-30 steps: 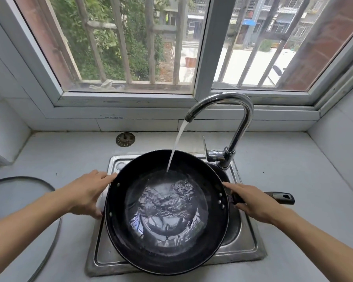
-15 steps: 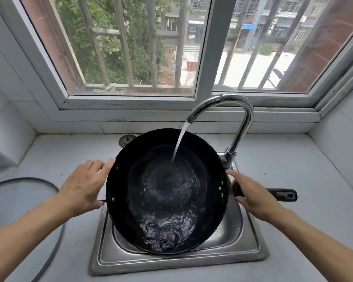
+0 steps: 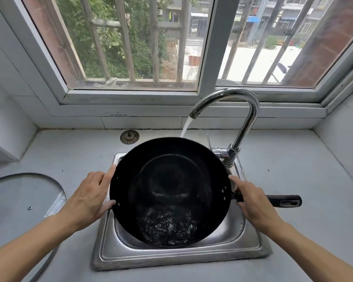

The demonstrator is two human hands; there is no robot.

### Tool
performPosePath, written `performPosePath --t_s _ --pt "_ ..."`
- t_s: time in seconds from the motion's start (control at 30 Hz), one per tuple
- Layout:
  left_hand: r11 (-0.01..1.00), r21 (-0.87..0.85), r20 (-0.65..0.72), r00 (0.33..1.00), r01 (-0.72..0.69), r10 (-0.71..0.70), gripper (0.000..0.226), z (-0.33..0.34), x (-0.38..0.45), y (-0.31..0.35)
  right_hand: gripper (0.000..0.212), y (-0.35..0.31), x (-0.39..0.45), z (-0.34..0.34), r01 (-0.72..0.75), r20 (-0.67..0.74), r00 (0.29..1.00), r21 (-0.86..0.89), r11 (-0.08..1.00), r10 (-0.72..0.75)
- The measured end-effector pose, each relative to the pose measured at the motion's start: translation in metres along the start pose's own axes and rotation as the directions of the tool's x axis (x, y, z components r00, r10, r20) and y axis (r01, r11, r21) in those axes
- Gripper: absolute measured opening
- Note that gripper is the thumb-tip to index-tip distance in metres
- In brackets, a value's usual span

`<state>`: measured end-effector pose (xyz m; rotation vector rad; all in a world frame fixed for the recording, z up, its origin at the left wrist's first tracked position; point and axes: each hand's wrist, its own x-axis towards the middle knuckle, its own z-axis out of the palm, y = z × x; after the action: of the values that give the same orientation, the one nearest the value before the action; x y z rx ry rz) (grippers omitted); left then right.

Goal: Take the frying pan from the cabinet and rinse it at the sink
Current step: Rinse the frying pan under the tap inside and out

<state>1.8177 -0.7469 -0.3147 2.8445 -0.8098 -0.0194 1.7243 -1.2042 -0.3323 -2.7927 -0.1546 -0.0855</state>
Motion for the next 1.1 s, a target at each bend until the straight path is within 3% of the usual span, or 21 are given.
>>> performPosePath --t_s 0.23,0.6,0.97,1.1 --pt "0.992 -0.121 -0.067 0.997 0.025 -0.033 0.085 0.005 -0.007 -0.003 0.11 0.005 -0.005 0.007 0.034 0.016 0.999 -0.027 0.999 -0.034" --pt "0.988 -0.131 -0.102 0.991 0.076 -0.089 0.073 0.006 -0.013 0.01 0.112 0.011 -0.025 0.01 0.026 0.114 0.992 0.173 0.985 -0.046" --pt "0.992 -0.092 -0.166 0.982 0.081 -0.095 0.069 0.004 0.009 0.011 0.112 0.007 -0.007 0.007 0.022 -0.002 1.0 0.125 0.992 -0.022" --pt "0.993 -0.061 -0.205 0.973 0.097 -0.108 0.065 0.004 0.018 0.01 0.103 0.008 0.006 0.006 0.029 -0.036 0.999 0.069 0.997 -0.027"
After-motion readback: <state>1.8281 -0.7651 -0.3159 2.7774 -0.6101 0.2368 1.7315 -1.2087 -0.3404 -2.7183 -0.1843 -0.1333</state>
